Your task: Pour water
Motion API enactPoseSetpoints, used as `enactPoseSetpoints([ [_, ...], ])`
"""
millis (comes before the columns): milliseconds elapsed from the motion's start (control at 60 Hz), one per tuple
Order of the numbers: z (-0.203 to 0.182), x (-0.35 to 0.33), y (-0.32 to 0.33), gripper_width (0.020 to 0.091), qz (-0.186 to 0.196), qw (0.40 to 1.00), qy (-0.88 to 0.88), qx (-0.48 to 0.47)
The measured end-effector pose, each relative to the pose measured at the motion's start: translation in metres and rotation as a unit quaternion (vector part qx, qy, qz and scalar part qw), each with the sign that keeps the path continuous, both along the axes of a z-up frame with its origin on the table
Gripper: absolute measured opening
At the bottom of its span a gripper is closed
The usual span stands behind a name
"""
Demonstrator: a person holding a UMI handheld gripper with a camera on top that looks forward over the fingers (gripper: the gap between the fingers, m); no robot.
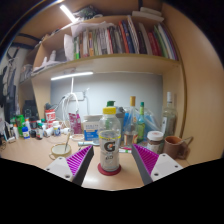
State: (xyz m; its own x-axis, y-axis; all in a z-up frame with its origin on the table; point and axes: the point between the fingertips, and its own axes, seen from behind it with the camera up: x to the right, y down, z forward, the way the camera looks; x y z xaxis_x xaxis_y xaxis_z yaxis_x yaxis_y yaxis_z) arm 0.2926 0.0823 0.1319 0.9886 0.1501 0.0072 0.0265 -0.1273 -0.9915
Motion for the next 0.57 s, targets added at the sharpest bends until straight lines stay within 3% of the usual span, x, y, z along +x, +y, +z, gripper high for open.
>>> enactPoseSetpoints([
  [217, 0.025, 0.005, -0.113, 0.0842, -0.035, 0.999, 0.01, 0.028],
  [567, 0.05, -0.006, -0.198, 0.0847, -0.029, 0.997, 0.032, 0.057],
])
